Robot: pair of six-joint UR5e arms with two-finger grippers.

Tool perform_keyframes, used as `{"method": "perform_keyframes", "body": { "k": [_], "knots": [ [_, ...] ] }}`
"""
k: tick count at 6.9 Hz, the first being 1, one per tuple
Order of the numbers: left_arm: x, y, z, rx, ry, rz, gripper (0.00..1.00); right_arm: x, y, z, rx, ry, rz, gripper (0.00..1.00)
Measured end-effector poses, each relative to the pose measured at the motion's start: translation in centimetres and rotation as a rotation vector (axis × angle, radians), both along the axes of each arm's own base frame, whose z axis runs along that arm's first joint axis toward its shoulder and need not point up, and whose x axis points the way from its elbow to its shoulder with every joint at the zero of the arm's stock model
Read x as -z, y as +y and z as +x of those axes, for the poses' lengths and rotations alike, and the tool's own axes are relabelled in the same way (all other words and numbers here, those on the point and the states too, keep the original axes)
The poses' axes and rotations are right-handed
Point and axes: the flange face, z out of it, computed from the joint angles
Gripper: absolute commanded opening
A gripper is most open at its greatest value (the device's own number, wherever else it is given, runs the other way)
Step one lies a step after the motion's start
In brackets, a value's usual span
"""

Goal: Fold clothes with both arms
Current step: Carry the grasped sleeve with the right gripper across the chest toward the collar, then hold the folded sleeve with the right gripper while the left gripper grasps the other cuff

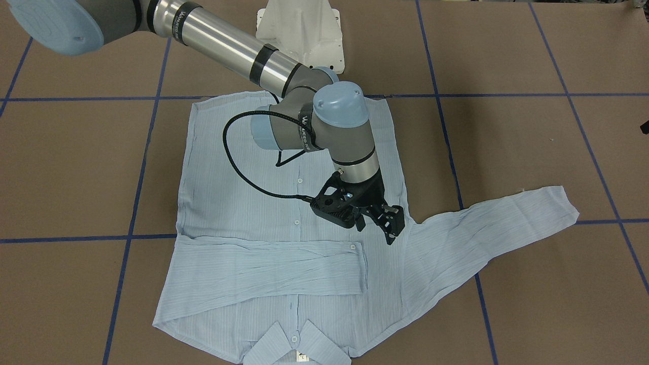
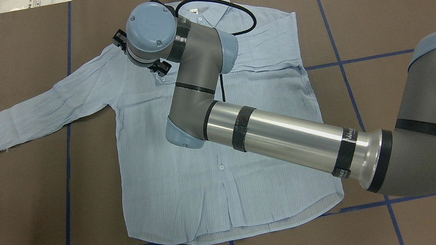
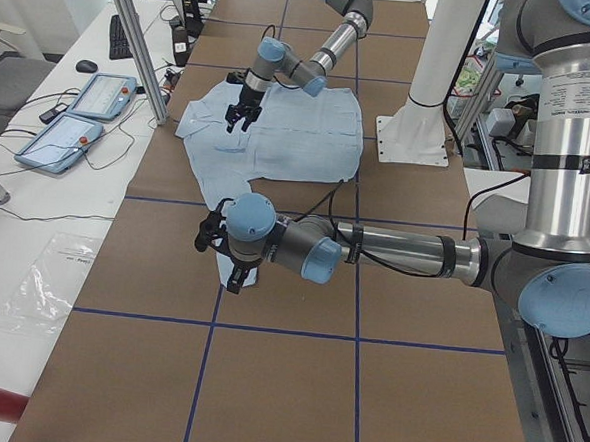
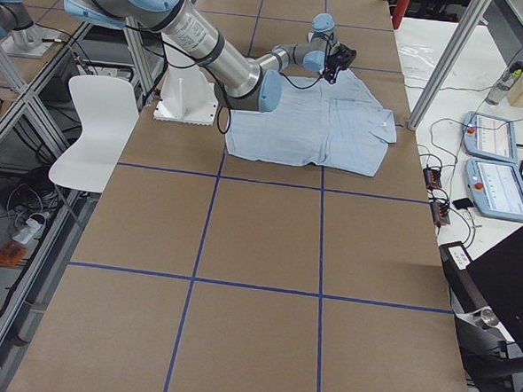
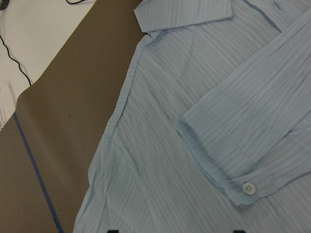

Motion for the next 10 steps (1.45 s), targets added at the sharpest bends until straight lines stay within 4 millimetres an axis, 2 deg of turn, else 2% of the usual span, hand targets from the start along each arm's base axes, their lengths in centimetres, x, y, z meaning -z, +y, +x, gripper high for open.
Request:
{"method": "perform_keyframes", "body": {
  "k": [1,2,4,5,8,10],
  "knots": [
    [-0.8,-0.5,0.5,0.005,-0.011,-0.022,0.99,-0.9,-0.2,0.8,0.005,-0.006,-0.005,0.99],
    [-1.7,-1.4,1.8,0.022,-0.037,-0.046,0.99,-3.1,-0.8,2.9,0.018,-0.014,-0.018,0.99],
    [-5.2,-2.7,6.6,0.083,-0.062,-0.072,0.99,-7.8,-1.7,8.7,0.054,-0.044,-0.041,0.99],
    [-6.7,-3.1,9.2,0.112,-0.038,-0.096,0.99,-9.8,-1.6,10.2,0.063,-0.041,-0.043,0.99],
    [-7.8,-3.0,15.0,0.086,-0.001,-0.147,0.94,-12.1,-1.5,11.0,0.072,-0.018,-0.035,0.99],
    [-7.6,-2.9,16.9,0.063,0.002,-0.159,0.90,-13.1,-1.4,10.9,0.075,-0.004,-0.036,0.99]
  ]
}}
